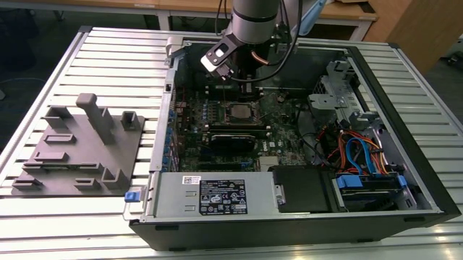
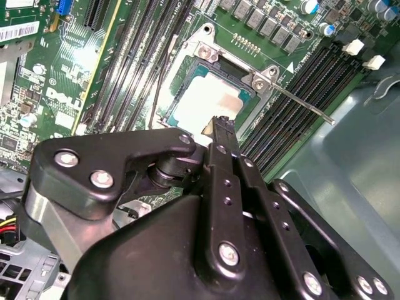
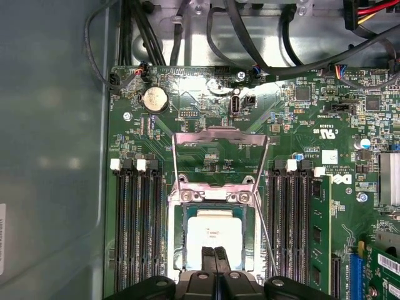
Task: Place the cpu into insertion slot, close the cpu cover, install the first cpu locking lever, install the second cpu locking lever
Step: 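Close the cpu cover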
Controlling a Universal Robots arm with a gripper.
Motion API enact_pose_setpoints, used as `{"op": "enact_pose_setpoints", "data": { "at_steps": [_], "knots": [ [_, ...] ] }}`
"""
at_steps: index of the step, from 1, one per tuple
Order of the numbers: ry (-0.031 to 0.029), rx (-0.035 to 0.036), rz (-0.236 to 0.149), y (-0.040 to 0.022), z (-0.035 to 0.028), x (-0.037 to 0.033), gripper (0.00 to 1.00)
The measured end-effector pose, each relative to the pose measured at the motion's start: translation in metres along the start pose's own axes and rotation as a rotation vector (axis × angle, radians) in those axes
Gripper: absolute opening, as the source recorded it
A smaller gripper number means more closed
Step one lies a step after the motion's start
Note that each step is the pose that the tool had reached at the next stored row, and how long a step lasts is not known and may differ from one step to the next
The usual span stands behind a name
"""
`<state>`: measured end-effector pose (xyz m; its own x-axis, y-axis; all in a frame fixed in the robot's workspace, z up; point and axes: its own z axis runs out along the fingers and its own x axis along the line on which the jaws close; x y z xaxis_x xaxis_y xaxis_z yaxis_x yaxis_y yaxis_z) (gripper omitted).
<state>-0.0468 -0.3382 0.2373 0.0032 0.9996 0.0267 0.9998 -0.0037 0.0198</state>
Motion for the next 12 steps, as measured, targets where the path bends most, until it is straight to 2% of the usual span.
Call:
{"op": "enact_pose_setpoints", "data": {
  "at_steps": [12],
  "knots": [
    [-0.0011,0.0001,0.000,0.0000,-0.0035,0.0001,0.10]
  ]
}}
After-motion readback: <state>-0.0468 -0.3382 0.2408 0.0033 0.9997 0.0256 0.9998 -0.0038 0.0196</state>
